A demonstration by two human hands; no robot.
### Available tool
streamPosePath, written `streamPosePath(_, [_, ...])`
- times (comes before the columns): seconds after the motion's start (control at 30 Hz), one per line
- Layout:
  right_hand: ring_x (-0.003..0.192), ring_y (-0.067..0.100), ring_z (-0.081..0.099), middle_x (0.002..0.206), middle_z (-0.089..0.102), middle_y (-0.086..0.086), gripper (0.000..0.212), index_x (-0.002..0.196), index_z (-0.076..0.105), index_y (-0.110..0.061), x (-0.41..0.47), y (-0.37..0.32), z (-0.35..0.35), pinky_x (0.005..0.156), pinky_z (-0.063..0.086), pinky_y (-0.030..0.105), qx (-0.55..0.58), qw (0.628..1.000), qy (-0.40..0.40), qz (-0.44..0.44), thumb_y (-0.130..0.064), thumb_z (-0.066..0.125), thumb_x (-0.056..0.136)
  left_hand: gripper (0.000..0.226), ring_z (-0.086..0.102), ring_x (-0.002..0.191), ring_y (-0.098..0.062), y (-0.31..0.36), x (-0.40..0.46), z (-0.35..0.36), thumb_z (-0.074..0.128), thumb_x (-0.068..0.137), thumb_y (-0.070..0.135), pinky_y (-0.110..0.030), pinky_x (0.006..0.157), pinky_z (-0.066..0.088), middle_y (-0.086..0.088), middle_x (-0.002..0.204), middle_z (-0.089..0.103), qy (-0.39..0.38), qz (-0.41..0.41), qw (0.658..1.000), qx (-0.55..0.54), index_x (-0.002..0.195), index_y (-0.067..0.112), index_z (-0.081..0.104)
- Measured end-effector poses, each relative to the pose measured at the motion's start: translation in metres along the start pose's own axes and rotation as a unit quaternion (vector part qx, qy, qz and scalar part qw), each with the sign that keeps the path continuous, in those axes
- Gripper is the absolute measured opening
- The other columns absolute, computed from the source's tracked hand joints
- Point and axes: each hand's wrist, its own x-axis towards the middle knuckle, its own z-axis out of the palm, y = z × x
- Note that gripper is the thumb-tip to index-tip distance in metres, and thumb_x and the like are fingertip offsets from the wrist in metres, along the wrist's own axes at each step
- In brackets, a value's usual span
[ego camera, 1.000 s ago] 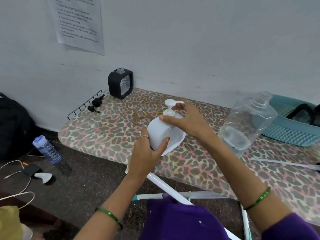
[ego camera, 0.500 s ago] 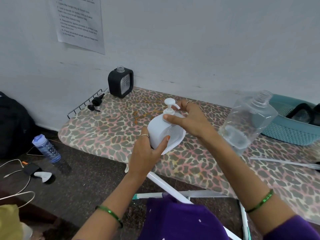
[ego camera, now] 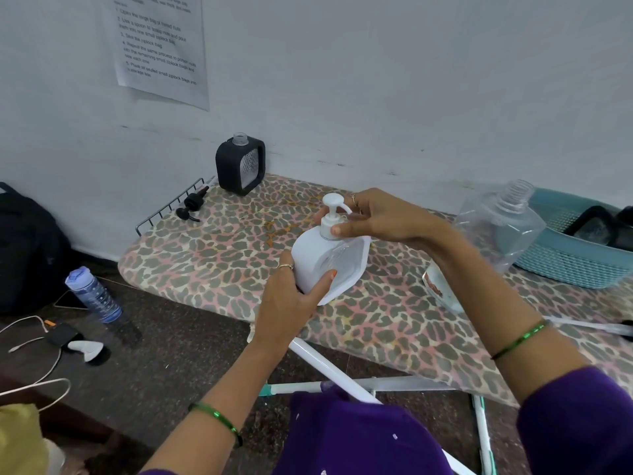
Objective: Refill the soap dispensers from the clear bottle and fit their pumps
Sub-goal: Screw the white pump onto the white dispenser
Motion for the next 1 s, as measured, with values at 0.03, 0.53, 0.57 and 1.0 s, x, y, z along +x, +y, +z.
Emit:
streamPosePath(0.03, [0.098, -0.002, 0.063, 0.102, 0.069, -0.019, 0.016, 0.100, 0.068, -0.033, 0.002, 0.000, 0.001, 0.089, 0.044, 0.019, -0.015, 1.000, 0.014, 0.000, -0.021, 0.067, 0.088, 0.050, 0.055, 0.053, -0.009, 0.000, 0.000, 0.000, 0.066, 0.080, 0.058, -0.022, 0.045, 0.043, 0.000, 0.072, 0.057, 0.003, -0.003, 1.000, 0.001, 0.101, 0.016, 0.049])
streamPosePath(0.53, [0.089, 0.005, 0.058, 0.103, 0.066, -0.006, 0.027, 0.110, 0.068, -0.017, -0.004, 0.007, 0.023, 0.079, 0.043, 0.023, -0.132, 0.979, 0.151, -0.028, -0.031, 0.069, 0.086, 0.046, 0.065, 0.058, -0.012, 0.010, -0.001, -0.007, 0.072, 0.082, 0.045, -0.038, 0.054, 0.055, -0.002, 0.087, 0.064, -0.021, -0.023, 0.999, -0.022, 0.107, 0.014, 0.050])
streamPosePath(0.57, [0.092, 0.008, 0.059, 0.104, 0.066, -0.005, 0.027, 0.110, 0.066, -0.016, -0.004, 0.005, 0.017, 0.084, 0.045, 0.026, -0.138, 0.984, 0.113, -0.031, -0.029, 0.069, 0.086, 0.045, 0.066, 0.067, -0.009, 0.010, -0.001, -0.008, 0.073, 0.082, 0.043, -0.034, 0.058, 0.055, -0.001, 0.090, 0.065, -0.026, -0.021, 0.999, -0.023, 0.109, 0.014, 0.051])
streamPosePath(1.0, [0.092, 0.025, 0.059, 0.100, 0.064, 0.009, 0.024, 0.104, 0.061, -0.005, 0.001, -0.004, 0.008, 0.083, 0.046, 0.038, -0.217, 0.973, 0.053, -0.053, -0.021, 0.068, 0.087, 0.043, 0.063, 0.093, 0.003, 0.002, 0.006, -0.017, 0.080, 0.078, 0.033, -0.018, 0.077, 0.054, 0.013, 0.106, 0.065, -0.084, -0.047, 0.992, -0.078, 0.105, 0.043, 0.047])
